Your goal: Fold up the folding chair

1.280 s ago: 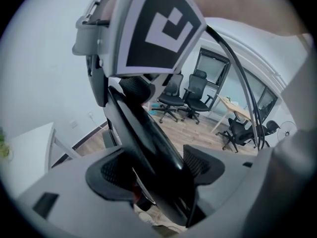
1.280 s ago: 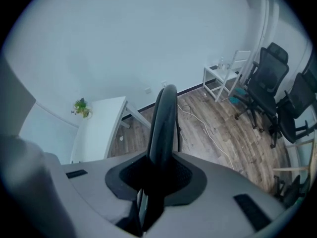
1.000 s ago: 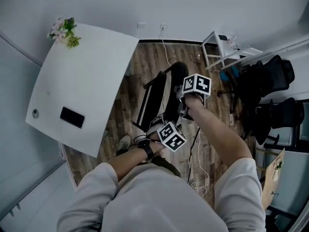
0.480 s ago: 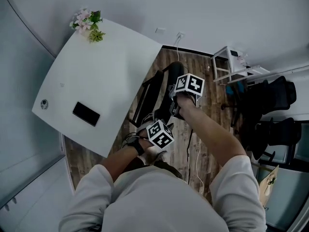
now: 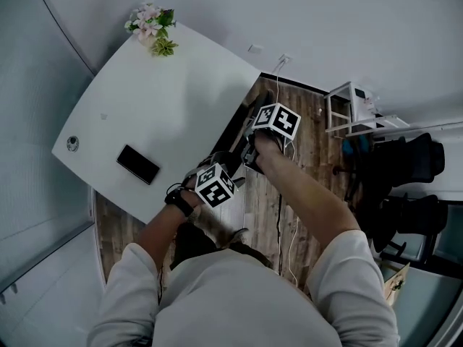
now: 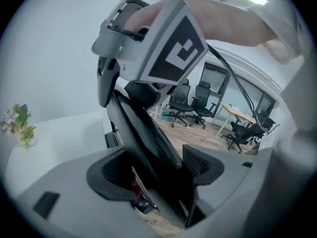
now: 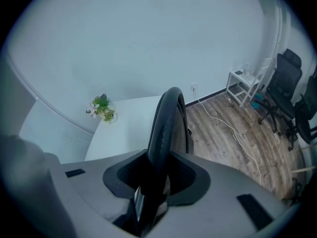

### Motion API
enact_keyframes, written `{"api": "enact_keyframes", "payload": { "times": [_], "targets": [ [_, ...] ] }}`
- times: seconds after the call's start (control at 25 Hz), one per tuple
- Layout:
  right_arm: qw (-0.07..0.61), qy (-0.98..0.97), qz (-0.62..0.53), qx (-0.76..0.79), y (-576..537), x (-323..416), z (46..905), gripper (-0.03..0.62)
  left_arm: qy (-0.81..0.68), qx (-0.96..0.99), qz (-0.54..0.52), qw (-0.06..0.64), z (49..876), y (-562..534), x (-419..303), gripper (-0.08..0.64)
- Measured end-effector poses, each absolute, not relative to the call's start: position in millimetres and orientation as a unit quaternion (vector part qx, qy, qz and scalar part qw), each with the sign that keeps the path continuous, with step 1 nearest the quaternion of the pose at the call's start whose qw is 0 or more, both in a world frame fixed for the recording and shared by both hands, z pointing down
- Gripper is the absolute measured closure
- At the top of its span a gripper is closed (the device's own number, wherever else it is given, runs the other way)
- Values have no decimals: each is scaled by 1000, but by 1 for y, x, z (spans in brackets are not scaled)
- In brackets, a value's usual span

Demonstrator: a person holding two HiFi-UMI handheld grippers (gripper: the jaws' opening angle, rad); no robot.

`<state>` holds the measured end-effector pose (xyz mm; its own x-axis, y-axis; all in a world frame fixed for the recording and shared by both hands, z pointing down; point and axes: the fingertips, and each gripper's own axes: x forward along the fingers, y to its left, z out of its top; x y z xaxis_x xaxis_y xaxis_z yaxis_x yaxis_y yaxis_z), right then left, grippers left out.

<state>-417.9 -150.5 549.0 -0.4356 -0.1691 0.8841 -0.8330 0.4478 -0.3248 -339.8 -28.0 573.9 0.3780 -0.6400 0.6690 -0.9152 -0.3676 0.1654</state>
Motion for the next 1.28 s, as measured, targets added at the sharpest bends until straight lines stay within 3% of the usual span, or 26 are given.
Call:
{"api": "enact_keyframes", "payload": {
  "times": [0.24, 0.72, 0.92, 1.12, 1.28],
  "targets": [
    [389, -756, 425, 311, -157, -447, 553, 435, -503, 779, 258, 272, 578, -32, -375, 268],
    [342, -808, 423, 226, -160, -442, 526, 364, -563, 745, 239, 265, 567, -28, -400, 238],
    [291, -852, 385, 204, -169, -381, 485, 356, -627, 709, 208, 247, 533, -11, -420, 227],
    [226, -910, 261, 230, -190, -280, 430, 368, -659, 701, 182, 204, 476, -13, -407, 229],
    [171, -932, 169, 272, -197, -184, 385, 402, -653, 723, 162, 161, 426, -37, -358, 289]
  ]
}}
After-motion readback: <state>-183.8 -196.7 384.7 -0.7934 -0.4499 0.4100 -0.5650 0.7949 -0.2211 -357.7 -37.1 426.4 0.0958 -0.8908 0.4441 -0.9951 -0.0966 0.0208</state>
